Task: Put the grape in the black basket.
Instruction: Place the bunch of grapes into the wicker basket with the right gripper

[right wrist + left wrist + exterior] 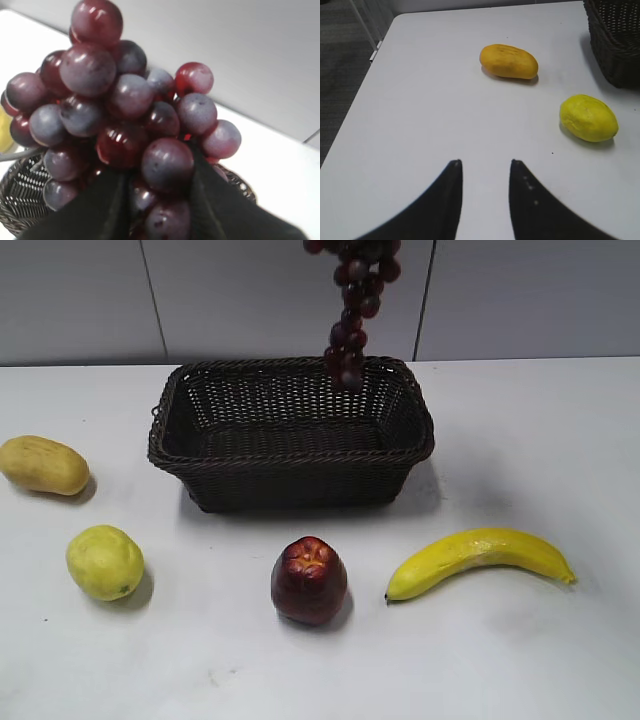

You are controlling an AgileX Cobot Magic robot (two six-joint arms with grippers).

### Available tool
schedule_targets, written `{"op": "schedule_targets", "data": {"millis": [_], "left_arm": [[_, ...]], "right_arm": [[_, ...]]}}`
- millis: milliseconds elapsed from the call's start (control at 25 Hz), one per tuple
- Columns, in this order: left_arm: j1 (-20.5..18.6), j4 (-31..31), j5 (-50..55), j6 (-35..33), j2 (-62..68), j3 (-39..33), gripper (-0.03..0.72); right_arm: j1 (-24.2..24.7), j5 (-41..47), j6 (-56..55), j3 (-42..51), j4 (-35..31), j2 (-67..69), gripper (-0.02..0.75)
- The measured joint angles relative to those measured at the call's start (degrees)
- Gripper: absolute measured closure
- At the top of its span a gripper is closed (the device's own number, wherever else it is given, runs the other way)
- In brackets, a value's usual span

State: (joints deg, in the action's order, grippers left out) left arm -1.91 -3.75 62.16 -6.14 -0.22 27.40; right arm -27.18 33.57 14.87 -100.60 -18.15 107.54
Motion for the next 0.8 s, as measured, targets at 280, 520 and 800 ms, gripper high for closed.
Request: {"op": "schedule_targets", "data": {"millis": [280,520,800], "left_arm": [[0.0,0.0,0.0,0.0,0.0,0.0,0.452],[0.0,0.0,0.0,0.0,0.0,0.0,0.452],[0.0,0.0,0.0,0.0,0.0,0.0,0.452]], "right_arm": [[-0.45,2.25,0.0,0.0,-0.05,11.66,0.534],[-0.45,5.09,0.0,0.0,-0.05,18.06,0.534],[-0.45,6.97,0.0,-0.93,0.02,18.79,0.145]]}}
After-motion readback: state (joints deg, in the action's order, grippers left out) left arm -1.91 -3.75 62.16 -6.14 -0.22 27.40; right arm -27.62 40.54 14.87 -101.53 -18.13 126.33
